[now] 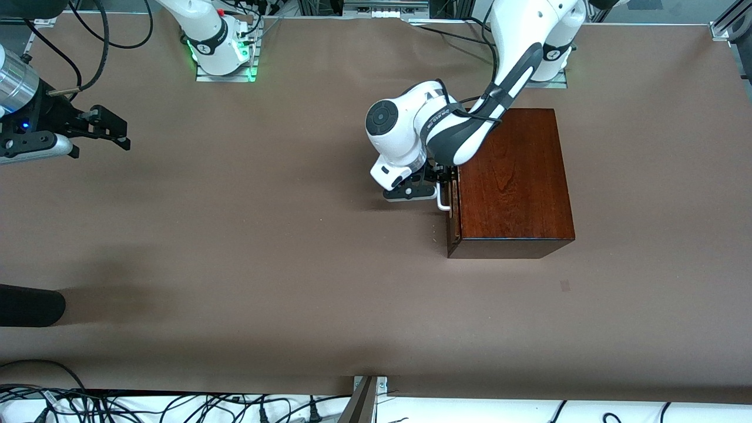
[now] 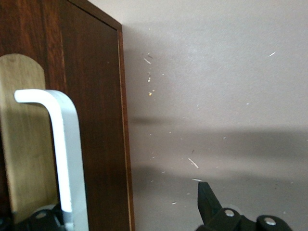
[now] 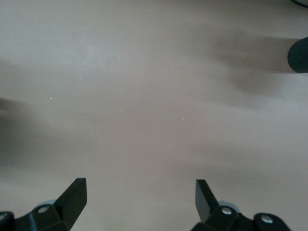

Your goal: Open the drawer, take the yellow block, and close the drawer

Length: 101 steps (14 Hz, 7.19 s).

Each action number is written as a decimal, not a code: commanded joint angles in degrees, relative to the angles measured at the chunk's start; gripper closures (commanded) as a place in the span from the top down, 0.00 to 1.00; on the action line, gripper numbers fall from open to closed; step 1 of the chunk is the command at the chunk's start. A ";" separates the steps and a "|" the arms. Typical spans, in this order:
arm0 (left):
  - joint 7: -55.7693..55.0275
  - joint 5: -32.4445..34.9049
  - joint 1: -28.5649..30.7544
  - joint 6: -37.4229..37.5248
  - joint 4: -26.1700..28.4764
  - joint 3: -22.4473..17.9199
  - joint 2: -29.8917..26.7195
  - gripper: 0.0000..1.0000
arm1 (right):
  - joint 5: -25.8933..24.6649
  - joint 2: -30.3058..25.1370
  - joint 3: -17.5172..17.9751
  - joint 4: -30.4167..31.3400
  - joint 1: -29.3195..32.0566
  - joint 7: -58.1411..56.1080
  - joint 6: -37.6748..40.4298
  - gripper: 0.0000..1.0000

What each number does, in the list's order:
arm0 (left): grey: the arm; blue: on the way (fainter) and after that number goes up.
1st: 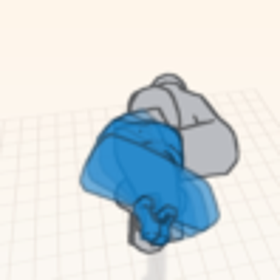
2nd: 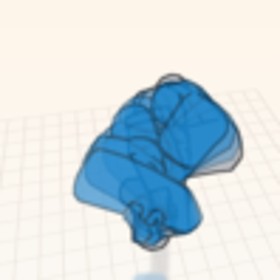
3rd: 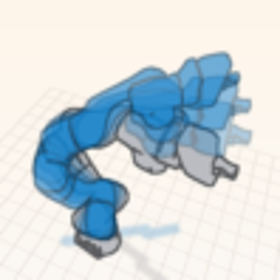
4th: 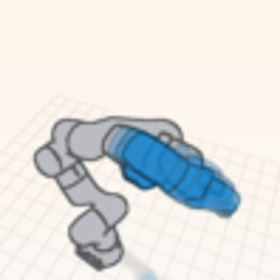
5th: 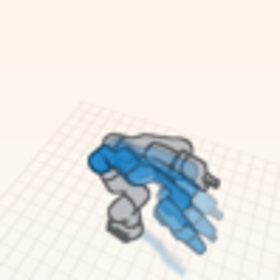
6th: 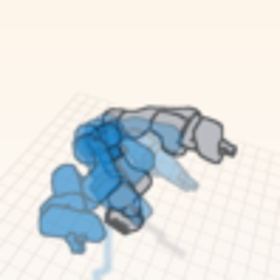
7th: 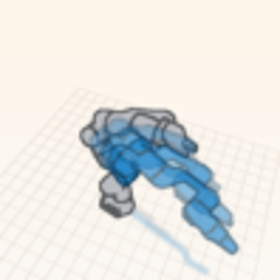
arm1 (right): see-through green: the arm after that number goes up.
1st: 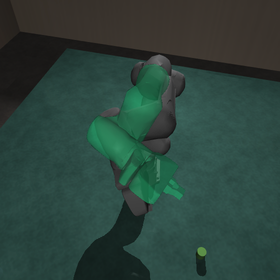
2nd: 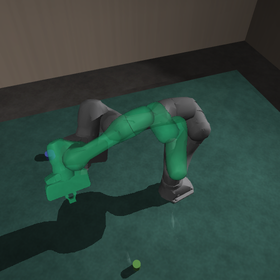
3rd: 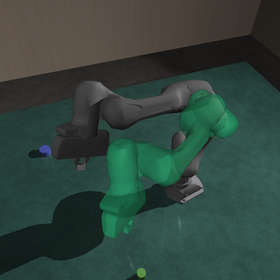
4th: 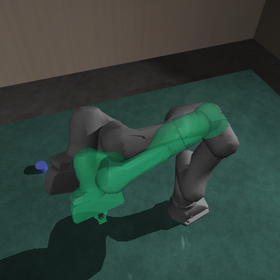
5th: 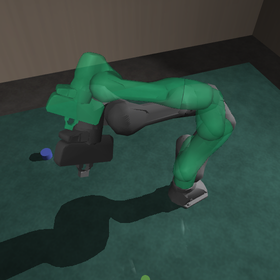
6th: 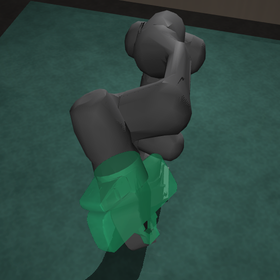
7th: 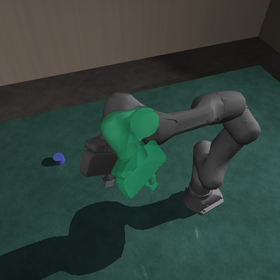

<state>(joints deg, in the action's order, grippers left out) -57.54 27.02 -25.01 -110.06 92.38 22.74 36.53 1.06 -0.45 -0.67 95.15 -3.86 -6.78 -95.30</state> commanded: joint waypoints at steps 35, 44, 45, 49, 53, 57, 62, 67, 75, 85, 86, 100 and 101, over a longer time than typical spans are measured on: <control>26.20 -15.24 10.48 29.36 -17.41 0.82 -17.00 1.00 | 0.96 -1.05 -0.04 1.27 0.00 -0.51 0.73 1.00; 58.33 -20.86 33.08 30.87 -15.75 0.82 -22.63 1.00 | 1.14 2.81 11.48 -0.13 -6.49 -2.01 -0.14 1.00; 60.07 -21.04 35.27 30.43 -13.04 0.82 -23.25 1.00 | 1.05 3.86 11.48 -0.48 -8.68 -1.92 -1.54 1.00; 65.98 -23.76 40.20 22.56 -4.09 0.82 -27.89 1.00 | 0.52 11.67 11.48 -6.79 -18.69 -2.88 -2.43 1.00; 61.24 -25.08 40.48 12.68 8.94 1.26 -37.22 1.00 | 0.35 21.60 11.48 -15.84 -30.04 -3.41 -5.31 1.00; 61.06 -25.08 40.48 12.06 8.34 1.26 -36.97 1.00 | -0.35 30.13 11.30 -23.58 -36.81 -4.64 -11.38 1.00; 62.03 -25.00 40.74 13.63 7.99 1.00 -37.32 1.00 | -10.81 42.53 11.30 -37.83 -45.17 -8.33 -13.15 1.00; 64.04 -25.17 40.66 20.32 5.18 1.08 -37.49 1.00 | -14.94 46.06 11.04 -38.28 -48.25 -9.55 -18.07 1.00; 64.05 -27.55 23.96 19.54 8.33 -17.37 -41.17 1.00 | -17.14 50.37 10.69 -38.37 -49.92 -12.11 -21.76 1.00; 63.43 -27.37 21.05 18.39 14.41 -18.69 -46.02 1.00 | -17.94 52.65 10.60 -38.37 -50.01 -11.94 -25.28 1.00; 63.43 -27.37 20.97 18.91 13.19 -18.52 -45.15 1.00 | -17.94 52.83 10.60 -38.37 -49.93 -11.94 -25.46 0.98; 63.43 -27.63 21.06 19.62 11.42 -18.17 -43.56 1.00 | -18.20 52.30 9.81 -38.37 -49.93 -14.21 -23.27 0.00; 63.52 -27.63 21.06 19.71 11.07 -18.17 -43.47 1.00 | -18.20 51.96 9.90 -38.37 -49.84 -14.57 -22.48 0.00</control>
<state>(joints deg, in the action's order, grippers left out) 5.58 0.79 -3.59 -91.01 105.77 5.07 -8.30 -16.22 51.39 9.35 58.58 -53.45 -19.72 -120.36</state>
